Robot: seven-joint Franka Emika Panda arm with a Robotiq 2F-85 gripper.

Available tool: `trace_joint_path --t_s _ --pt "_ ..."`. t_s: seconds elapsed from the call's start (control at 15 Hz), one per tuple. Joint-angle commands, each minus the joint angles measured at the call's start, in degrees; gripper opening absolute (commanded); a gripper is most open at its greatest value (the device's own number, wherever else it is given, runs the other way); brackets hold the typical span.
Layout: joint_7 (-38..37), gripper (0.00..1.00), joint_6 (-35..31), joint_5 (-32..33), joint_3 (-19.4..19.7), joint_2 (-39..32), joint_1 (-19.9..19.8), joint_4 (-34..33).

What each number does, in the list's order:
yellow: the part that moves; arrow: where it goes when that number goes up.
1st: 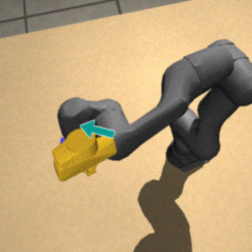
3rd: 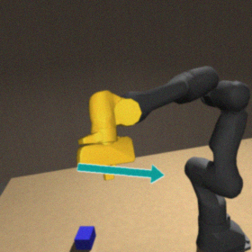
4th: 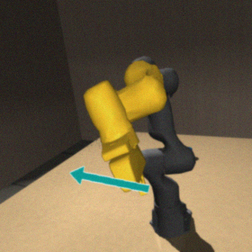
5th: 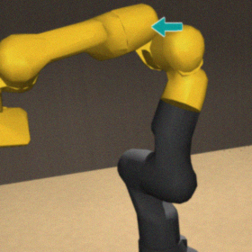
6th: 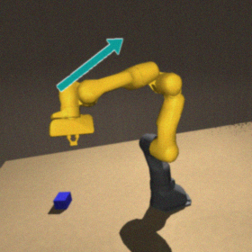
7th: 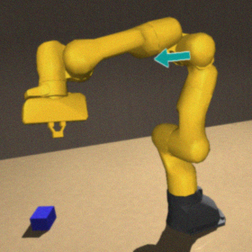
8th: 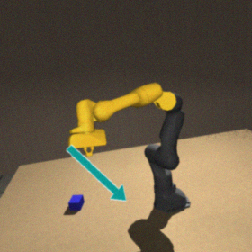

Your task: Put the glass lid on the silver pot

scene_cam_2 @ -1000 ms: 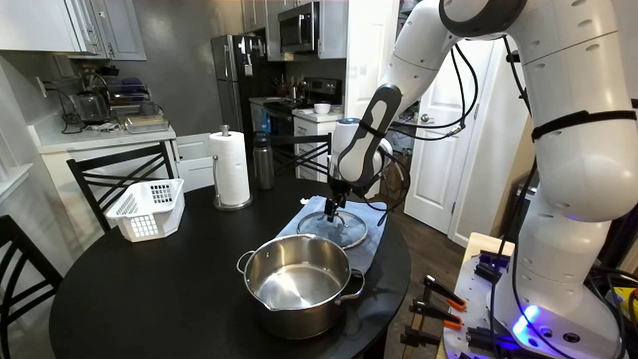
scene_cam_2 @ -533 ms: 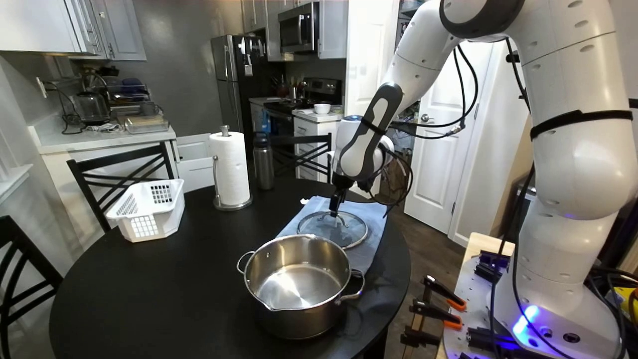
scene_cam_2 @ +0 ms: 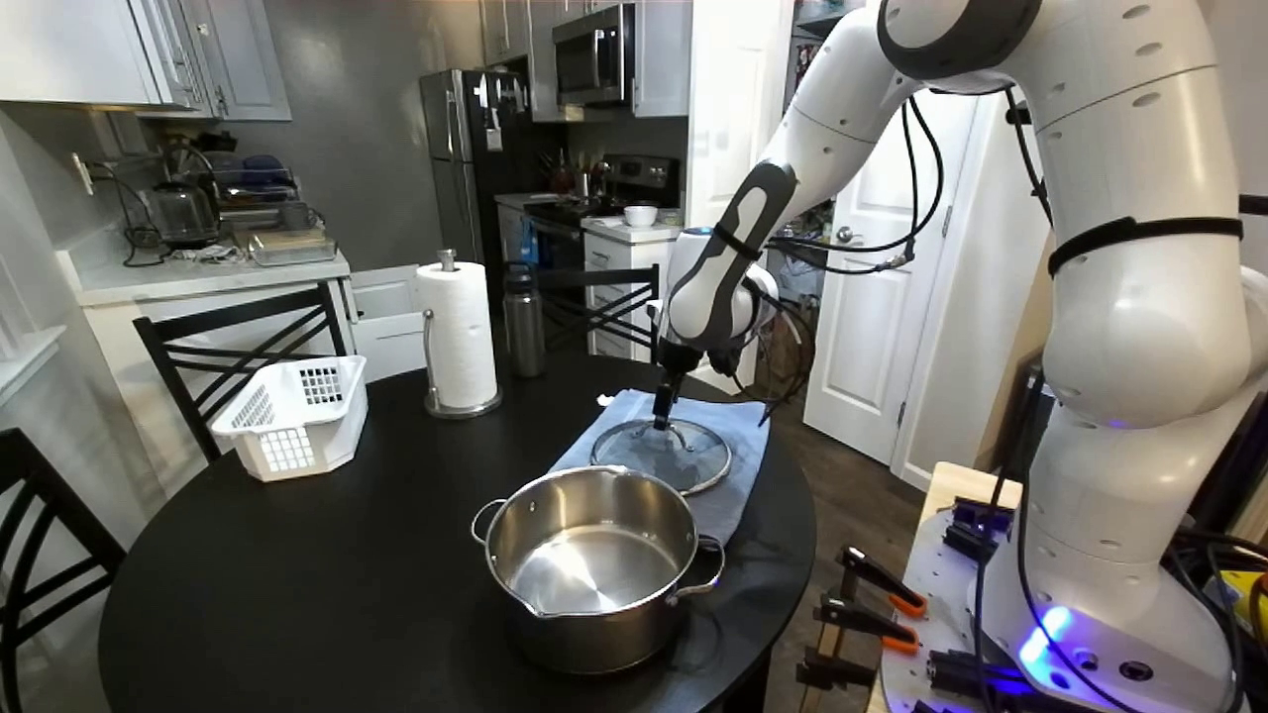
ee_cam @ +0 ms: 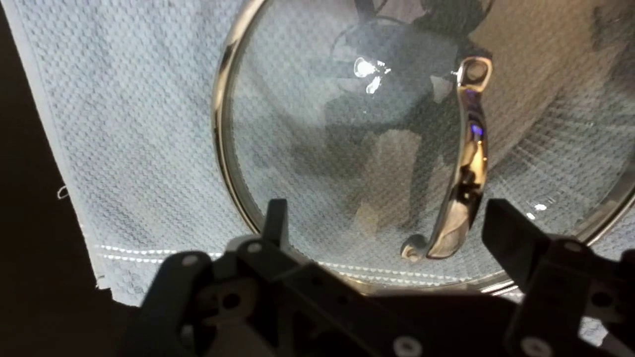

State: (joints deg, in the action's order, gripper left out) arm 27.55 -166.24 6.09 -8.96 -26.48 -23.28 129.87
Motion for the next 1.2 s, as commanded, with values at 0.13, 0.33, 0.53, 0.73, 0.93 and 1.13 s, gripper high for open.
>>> trace_joint_path --t_s 0.13,0.33,0.53,0.73,0.93,1.13 --pt "3.6 1.0 3.7 -2.5 -1.0 -1.7 -1.3 -2.7" --pt "4.2 0.73 4.2 -2.8 -1.6 -2.1 -1.3 -3.2" --pt "4.3 0.53 4.9 -3.7 -2.5 -2.3 -1.6 -3.4" --pt "4.6 0.34 5.7 -4.6 -2.5 -2.2 -1.3 -3.5" --pt "4.5 0.15 6.1 -5.1 -2.4 -2.0 -0.9 -3.4" --pt "1.4 0.01 4.7 -4.2 -0.1 -1.2 1.4 -2.8"
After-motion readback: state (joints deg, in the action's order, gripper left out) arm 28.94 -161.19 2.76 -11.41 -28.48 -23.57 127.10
